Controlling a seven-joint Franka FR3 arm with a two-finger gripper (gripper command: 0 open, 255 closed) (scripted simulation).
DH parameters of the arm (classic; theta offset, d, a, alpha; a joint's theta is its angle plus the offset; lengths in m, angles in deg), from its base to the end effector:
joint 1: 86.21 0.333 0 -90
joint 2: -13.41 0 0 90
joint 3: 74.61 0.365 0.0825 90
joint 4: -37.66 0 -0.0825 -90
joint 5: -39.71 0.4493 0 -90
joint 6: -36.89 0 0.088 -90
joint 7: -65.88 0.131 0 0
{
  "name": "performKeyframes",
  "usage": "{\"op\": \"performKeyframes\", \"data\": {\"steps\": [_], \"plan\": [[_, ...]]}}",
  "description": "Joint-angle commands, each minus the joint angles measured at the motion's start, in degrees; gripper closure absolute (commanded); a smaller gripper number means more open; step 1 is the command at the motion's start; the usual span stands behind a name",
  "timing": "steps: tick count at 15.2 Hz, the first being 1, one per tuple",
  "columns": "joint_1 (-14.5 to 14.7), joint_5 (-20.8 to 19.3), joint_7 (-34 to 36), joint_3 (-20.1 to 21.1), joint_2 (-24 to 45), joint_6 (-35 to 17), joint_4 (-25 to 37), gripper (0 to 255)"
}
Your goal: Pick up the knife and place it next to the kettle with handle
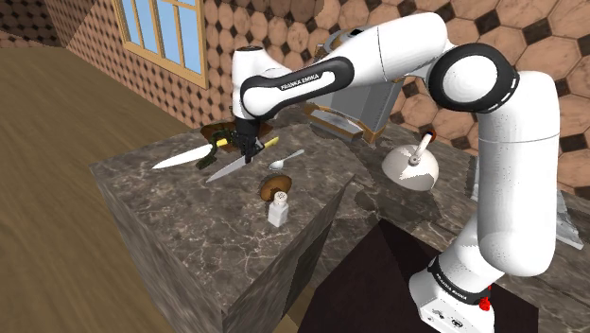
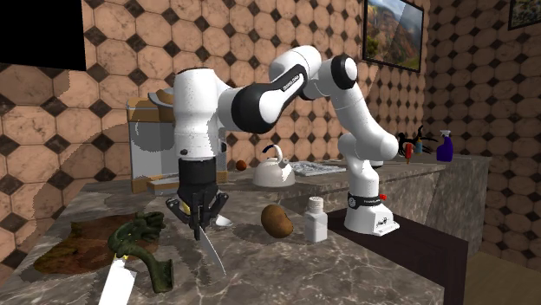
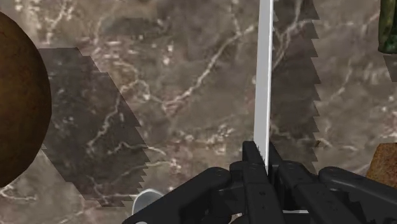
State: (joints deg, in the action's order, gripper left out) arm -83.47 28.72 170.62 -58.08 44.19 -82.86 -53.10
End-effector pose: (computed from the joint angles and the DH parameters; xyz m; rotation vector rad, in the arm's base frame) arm 0.7382 0.2143 0.3194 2.3572 -2.0544 0.0228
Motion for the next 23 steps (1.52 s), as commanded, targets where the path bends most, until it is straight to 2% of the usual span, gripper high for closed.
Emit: {"op": "performKeyframes", "data": {"steps": [1, 23], "plan": [[0.0, 0.2, -0.2, 0.1, -0.3, 1.1, 0.9, 255], [0.1, 1.9, -1.7, 1.0, -4.5, 15.9, 11.5, 255]]}}
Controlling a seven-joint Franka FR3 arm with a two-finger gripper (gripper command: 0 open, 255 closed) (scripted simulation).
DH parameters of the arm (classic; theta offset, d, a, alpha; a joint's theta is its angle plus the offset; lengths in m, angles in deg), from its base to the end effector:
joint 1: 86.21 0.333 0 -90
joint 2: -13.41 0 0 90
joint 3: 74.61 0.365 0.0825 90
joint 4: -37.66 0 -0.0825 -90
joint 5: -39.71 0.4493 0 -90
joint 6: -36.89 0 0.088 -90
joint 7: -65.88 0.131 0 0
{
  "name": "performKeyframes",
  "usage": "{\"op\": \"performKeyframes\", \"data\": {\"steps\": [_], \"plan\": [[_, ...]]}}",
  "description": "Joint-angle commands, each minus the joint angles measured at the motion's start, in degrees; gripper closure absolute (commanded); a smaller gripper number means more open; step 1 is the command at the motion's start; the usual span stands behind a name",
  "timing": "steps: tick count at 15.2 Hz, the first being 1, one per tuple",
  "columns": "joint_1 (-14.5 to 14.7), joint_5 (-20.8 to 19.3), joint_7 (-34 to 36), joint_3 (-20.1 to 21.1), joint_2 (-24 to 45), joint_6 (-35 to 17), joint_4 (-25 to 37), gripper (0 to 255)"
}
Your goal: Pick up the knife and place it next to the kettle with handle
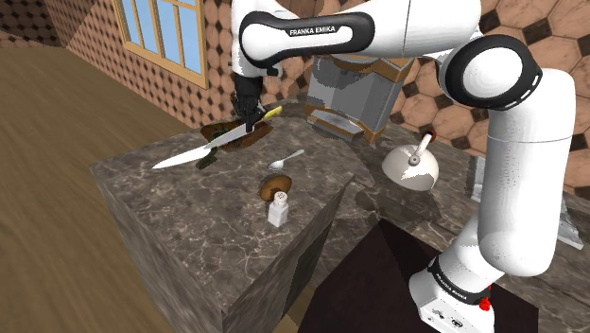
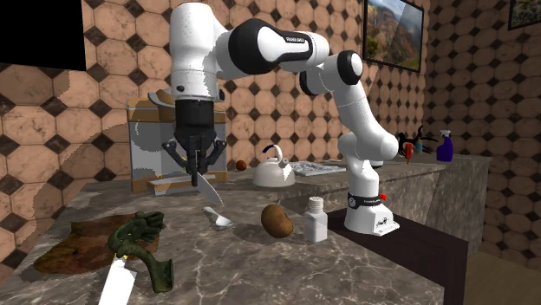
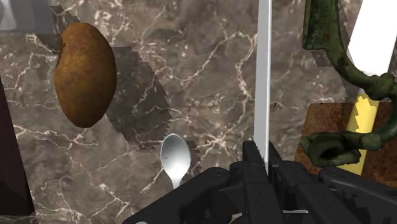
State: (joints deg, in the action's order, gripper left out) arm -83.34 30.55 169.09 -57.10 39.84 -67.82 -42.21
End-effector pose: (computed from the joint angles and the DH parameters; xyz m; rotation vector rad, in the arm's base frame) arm 0.7433 0.2157 0.4552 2.3563 -2.0545 0.0227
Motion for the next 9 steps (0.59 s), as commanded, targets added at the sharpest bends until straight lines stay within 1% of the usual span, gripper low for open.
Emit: {"op": "performKeyframes", "data": {"steps": [1, 9], "plan": [[0.0, 0.1, -0.2, 0.0, -0.2, 1.6, 1.3, 255], [0.6, 0.2, -0.5, 0.2, 0.0, 7.8, 7.8, 255]]}}
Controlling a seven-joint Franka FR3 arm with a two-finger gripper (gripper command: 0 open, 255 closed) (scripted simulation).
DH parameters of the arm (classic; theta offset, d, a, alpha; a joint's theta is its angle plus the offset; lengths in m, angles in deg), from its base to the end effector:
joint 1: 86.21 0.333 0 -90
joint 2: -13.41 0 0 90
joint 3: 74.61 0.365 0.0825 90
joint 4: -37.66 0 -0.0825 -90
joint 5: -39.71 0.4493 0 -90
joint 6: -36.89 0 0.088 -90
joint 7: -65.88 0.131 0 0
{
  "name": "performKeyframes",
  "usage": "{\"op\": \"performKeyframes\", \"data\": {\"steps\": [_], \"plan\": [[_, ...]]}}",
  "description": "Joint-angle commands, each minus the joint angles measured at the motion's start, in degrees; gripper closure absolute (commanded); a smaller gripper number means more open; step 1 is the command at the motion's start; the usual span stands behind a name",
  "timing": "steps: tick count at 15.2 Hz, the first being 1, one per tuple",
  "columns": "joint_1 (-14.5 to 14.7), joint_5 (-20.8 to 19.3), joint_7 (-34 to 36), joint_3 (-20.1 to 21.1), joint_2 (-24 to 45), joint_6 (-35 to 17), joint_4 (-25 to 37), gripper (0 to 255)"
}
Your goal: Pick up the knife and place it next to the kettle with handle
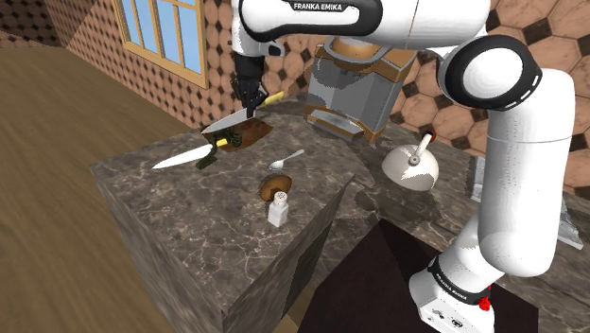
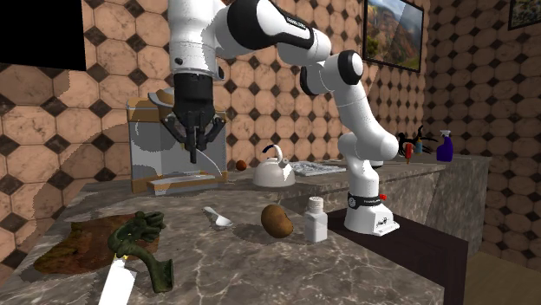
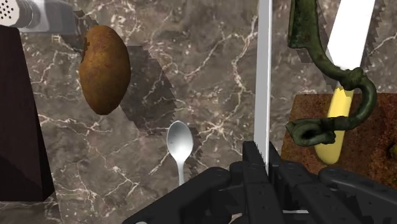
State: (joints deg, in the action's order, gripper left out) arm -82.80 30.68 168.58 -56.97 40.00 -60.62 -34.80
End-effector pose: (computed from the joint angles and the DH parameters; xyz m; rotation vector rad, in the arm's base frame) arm 0.7460 0.2152 0.5119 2.3562 -2.0545 0.0226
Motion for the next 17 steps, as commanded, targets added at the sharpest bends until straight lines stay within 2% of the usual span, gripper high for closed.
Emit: {"op": "performKeyframes", "data": {"steps": [1, 14, 17], "plan": [[0.1, 0.0, -0.1, 0.0, -0.1, 1.5, 1.4, 255], [2.3, -0.9, -0.5, -0.1, 3.7, 13.5, 17.2, 255], [-2.4, 1.4, -3.2, -0.1, -4.6, 8.8, 4.5, 255]]}}
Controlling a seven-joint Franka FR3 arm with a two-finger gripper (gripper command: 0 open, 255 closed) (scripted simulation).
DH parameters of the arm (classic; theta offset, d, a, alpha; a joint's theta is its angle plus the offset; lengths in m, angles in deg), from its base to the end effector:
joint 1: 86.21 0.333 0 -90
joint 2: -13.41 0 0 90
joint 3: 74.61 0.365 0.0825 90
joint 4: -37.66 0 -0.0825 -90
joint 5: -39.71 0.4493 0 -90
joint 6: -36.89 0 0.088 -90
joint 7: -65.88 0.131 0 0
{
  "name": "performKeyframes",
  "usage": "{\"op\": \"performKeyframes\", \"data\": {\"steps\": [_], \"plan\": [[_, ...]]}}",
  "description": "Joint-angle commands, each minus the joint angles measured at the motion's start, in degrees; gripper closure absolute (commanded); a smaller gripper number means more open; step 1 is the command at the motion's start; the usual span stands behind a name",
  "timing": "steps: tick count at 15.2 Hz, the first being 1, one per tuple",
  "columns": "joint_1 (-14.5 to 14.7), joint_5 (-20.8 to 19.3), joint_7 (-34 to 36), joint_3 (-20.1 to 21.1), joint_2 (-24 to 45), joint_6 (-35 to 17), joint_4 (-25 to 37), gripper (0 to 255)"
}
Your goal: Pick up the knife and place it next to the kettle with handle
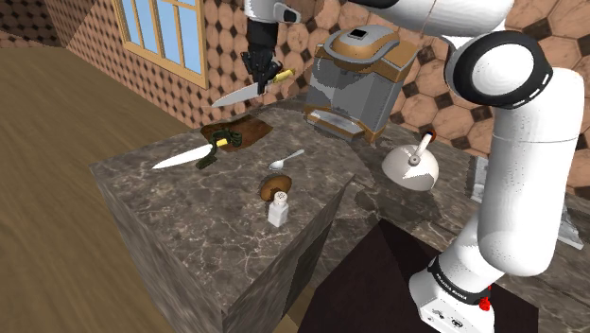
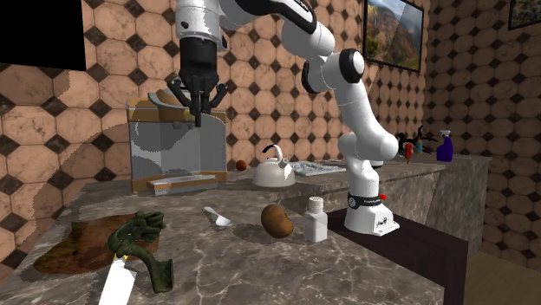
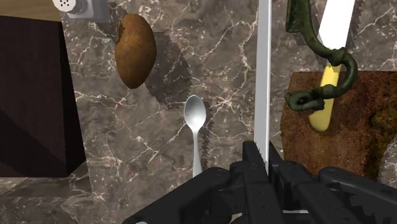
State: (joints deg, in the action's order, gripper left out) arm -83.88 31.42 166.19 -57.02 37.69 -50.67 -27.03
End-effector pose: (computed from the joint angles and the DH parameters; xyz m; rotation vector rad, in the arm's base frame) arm 0.7311 0.1881 0.5995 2.3557 -2.0535 0.0211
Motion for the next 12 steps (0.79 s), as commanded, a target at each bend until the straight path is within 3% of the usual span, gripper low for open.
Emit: {"op": "performKeyframes", "data": {"steps": [1, 6, 12], "plan": [[-2.6, 1.3, -1.9, -0.2, -4.5, -2.3, -6.6, 255], [-7.9, 4.4, -7.9, -1.9, -14.3, -6.4, -19.8, 255], [-12.6, 6.9, -15.8, -5.1, -23.3, -9.1, -31.1, 255]]}}
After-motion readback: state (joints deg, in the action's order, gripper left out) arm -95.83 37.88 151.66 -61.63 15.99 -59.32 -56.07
